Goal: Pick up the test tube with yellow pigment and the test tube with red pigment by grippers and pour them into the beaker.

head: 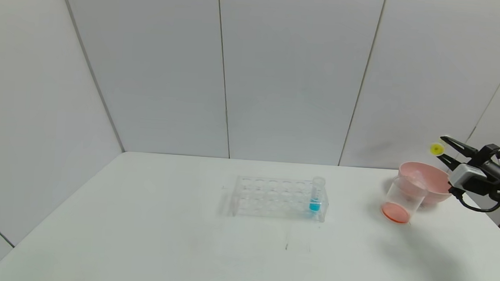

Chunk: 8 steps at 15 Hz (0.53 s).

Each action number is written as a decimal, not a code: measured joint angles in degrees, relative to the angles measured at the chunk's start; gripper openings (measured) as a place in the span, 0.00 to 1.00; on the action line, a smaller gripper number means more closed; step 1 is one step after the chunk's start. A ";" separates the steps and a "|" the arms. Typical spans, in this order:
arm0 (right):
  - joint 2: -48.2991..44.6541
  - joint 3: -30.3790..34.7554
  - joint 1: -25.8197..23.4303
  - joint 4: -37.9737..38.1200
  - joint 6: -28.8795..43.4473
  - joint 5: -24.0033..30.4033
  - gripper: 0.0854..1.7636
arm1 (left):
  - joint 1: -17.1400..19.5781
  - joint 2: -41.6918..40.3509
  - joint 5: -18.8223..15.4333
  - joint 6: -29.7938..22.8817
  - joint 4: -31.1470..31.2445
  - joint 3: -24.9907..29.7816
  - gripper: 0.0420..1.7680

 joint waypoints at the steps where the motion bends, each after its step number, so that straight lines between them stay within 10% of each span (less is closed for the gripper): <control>1: 0.22 0.41 -0.13 -1.06 -0.89 0.00 0.25 | 0.00 0.00 0.00 0.00 0.00 0.00 1.00; 8: 1.93 1.00 -0.33 -0.54 -10.41 -0.44 0.25 | 0.00 0.00 0.00 0.00 0.00 0.00 1.00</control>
